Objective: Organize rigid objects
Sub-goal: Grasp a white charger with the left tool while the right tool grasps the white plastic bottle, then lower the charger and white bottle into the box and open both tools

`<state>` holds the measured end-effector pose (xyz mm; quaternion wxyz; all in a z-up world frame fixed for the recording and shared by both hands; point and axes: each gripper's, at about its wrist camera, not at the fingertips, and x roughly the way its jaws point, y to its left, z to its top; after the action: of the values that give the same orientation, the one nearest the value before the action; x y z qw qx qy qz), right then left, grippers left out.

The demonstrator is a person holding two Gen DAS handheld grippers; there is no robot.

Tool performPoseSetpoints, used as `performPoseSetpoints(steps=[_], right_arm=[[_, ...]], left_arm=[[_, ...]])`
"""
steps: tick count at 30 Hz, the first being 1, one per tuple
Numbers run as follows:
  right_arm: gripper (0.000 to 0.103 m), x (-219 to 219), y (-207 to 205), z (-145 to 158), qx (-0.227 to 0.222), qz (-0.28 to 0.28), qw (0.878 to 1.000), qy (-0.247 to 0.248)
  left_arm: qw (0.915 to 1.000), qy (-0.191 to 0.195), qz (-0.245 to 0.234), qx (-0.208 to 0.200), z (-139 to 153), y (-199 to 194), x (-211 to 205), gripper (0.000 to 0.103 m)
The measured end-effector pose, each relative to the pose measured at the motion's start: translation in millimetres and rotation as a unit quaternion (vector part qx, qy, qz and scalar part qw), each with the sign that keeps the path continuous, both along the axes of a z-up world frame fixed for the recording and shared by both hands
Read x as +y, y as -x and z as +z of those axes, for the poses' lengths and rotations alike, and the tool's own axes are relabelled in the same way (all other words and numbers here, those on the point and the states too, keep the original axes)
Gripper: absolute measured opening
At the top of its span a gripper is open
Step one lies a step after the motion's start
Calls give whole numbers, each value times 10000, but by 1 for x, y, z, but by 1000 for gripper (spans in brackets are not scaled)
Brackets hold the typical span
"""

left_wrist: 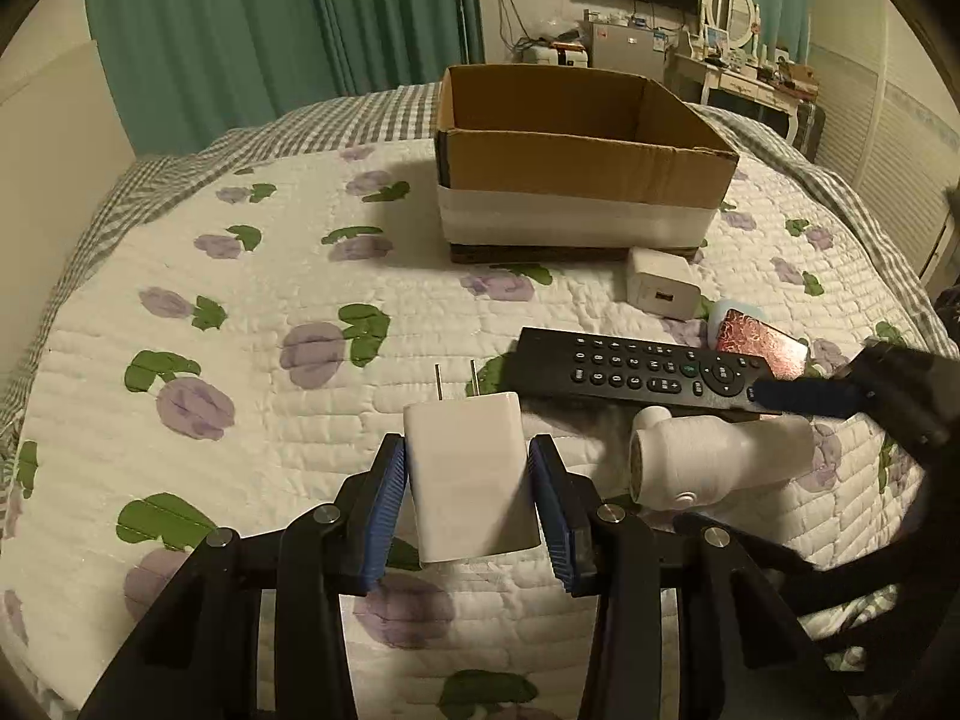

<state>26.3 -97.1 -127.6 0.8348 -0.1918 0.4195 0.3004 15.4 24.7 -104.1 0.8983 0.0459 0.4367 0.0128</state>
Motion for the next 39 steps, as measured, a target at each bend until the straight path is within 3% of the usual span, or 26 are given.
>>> performPoseSetpoints(steps=[8, 14, 18, 30, 39], right_arm=[[66, 13, -11, -25, -48, 17, 9988, 485], [51, 8, -15, -18, 12, -207, 9997, 113], [51, -5, -12, -8, 131, -453, 9985, -274], [51, -33, -4, 58, -290, -824, 9917, -945], [51, -63, -40, 123, -933, -1274, 9794, -1260]], left_arm=[[9998, 73, 100, 154, -9, -2, 10, 43], [9998, 18, 95, 158, -9, 0, 8, 43], [9999, -48, 84, 101, -3, 2, 3, 43], [9998, 21, 15, -179, 35, 5, -14, 42], [9977, 42, -233, -642, 81, -30, -32, 42]])
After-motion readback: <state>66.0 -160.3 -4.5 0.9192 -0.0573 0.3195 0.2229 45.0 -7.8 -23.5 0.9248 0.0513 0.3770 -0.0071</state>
